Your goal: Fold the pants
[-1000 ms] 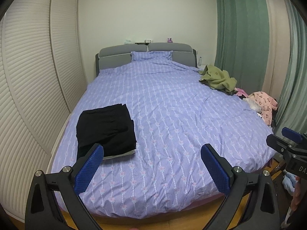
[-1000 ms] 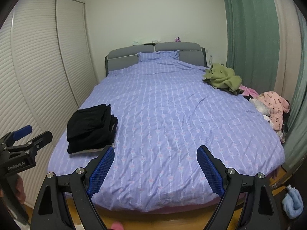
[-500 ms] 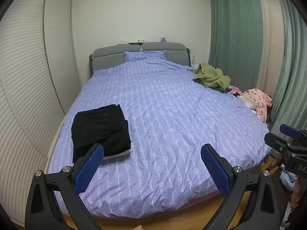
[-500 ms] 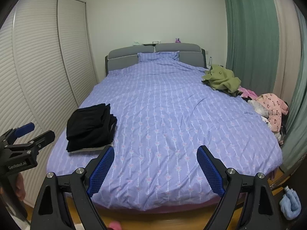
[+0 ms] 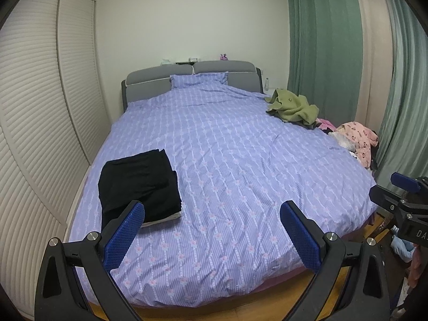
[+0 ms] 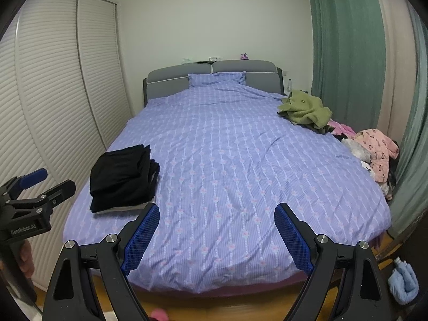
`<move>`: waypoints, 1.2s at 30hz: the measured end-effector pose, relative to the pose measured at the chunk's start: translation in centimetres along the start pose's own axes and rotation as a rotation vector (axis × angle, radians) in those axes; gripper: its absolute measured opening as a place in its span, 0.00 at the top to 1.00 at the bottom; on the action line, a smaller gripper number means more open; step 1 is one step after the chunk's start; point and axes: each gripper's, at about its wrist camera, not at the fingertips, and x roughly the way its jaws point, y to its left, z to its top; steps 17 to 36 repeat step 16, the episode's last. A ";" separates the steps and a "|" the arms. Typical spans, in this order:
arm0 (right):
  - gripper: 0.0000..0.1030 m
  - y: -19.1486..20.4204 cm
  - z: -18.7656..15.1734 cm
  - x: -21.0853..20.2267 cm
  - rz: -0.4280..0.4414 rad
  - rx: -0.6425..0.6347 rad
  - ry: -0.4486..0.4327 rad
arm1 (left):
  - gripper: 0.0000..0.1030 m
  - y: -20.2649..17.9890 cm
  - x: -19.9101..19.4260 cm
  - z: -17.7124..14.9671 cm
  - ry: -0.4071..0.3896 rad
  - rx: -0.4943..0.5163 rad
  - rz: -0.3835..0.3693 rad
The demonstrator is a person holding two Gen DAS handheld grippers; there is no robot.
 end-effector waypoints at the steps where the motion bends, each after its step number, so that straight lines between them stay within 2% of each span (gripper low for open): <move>1: 0.14 0.0 0.0 0.0 0.001 0.001 -0.001 | 0.00 0.0 0.0 0.0 -0.004 -0.001 0.000; 36: 0.14 0.1 0.0 0.1 0.007 0.004 0.005 | 0.00 0.3 0.4 -0.3 0.008 -0.019 0.005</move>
